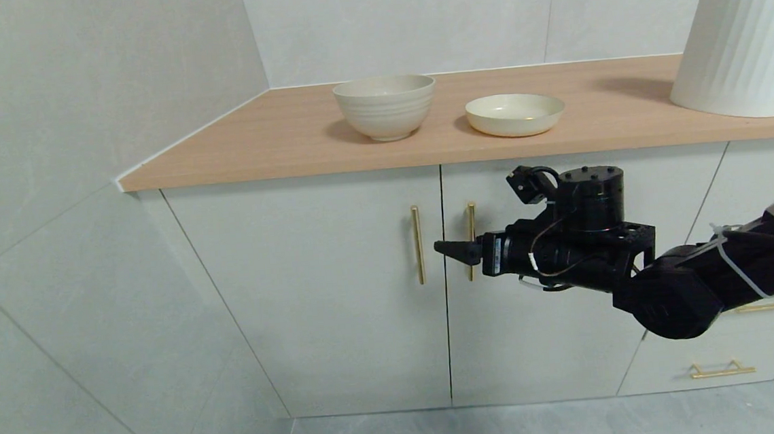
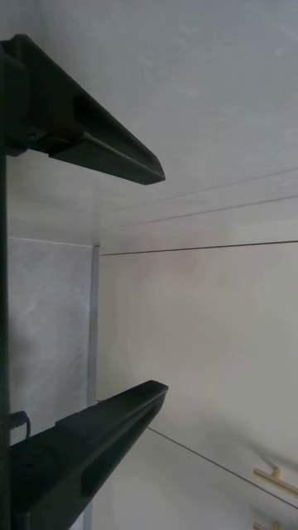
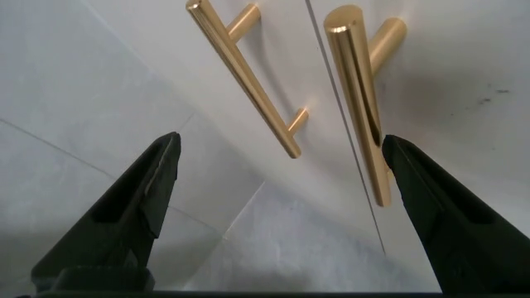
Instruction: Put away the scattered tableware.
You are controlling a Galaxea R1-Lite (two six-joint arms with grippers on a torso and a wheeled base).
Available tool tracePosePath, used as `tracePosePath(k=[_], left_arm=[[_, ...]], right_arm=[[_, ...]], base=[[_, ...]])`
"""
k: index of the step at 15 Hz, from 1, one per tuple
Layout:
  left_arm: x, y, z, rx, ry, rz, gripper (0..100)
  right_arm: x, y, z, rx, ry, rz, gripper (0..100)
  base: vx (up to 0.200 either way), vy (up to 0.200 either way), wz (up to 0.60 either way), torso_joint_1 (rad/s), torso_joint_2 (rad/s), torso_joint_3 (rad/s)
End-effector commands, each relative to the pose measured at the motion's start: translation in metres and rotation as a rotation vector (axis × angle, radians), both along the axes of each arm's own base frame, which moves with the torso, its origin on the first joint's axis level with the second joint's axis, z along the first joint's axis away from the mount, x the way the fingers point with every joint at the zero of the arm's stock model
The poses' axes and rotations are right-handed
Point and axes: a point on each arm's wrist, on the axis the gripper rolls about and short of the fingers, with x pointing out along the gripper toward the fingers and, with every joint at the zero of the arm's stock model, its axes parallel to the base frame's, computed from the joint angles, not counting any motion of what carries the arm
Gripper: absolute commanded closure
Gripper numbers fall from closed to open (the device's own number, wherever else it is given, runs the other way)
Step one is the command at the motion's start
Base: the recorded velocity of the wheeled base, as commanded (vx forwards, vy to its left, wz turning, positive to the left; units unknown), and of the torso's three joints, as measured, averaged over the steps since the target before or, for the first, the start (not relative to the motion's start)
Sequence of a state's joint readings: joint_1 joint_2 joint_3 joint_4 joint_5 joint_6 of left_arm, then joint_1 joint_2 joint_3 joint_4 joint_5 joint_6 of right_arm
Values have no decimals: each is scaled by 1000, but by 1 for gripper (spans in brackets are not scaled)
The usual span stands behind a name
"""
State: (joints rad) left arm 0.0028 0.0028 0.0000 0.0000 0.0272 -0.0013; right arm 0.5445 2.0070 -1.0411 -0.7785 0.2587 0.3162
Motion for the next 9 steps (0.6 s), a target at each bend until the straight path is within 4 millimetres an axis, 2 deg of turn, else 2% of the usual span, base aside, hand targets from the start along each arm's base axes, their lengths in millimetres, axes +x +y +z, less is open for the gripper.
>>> tracePosePath(k=[1, 9], left_arm=[[0, 0, 0, 0, 0, 1, 0], [0, 0, 0, 0, 0, 1, 0]], right_arm=[[1, 2, -2, 1, -2, 2, 0], [1, 6, -4, 37, 18, 21, 0]], base=[[0, 0, 0, 0, 0, 0], [0, 0, 0, 0, 0, 0]])
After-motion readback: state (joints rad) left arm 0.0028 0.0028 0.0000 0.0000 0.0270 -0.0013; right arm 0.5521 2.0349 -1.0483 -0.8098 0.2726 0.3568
